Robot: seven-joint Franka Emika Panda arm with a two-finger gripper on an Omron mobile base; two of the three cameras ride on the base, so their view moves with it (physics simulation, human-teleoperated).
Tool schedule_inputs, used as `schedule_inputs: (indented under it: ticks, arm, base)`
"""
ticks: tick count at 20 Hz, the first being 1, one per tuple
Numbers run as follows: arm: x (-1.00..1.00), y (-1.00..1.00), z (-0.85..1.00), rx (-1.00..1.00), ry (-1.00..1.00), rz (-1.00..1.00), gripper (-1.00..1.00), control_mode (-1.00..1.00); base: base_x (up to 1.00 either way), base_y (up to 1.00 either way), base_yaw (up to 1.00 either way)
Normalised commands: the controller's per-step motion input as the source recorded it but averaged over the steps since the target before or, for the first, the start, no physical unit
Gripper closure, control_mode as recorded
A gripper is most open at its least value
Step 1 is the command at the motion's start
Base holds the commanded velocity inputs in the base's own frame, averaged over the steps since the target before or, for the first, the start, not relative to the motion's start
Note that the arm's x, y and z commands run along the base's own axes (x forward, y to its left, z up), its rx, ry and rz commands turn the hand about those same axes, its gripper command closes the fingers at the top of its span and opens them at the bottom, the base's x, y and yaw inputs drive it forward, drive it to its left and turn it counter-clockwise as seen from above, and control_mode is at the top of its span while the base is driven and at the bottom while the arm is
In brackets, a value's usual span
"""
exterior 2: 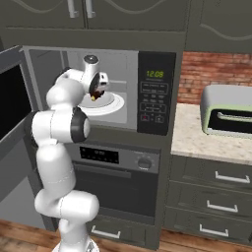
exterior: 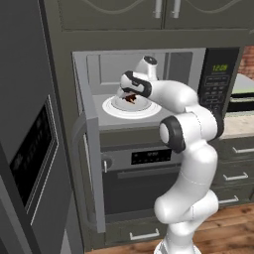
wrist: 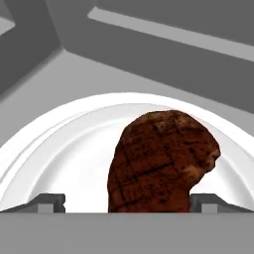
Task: Transport the steak from the fridge to the microwave and turn on the microwave.
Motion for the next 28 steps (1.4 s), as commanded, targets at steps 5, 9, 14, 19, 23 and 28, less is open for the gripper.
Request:
schedule_inputs:
  ticks: [5, 9, 14, 19, 23, 28]
  arm:
    - [-0.31, 0.00, 0.01, 0.07, -0.13, 0.00, -1.00, -1.00]
    - [-0.33, 0.00, 0.00, 0.05, -0.14, 0.00, -1.00, -1.00]
    - [-0.31, 0.00, 0.09, 0.07, -0.12, 0.00, -1.00, -1.00]
    - [-0.37, -0.01, 0.18, 0.05, -0.11, 0.00, -1.00, -1.00]
    - [-0.50, 0.00, 0.14, 0.03, -0.10, 0.00, -1.00, -1.00]
    - [-0.57, 0.00, 0.15, 0.03, -0.07, 0.00, -1.00, -1.00]
  base:
    - [0.00, 0.00, 0.00]
    - [0.00, 0.00, 0.00]
    - [0.00, 0.00, 0.00]
    - [0.00, 0.00, 0.00]
    - [0.00, 0.00, 0.00]
    - [0.00, 0.00, 0.00]
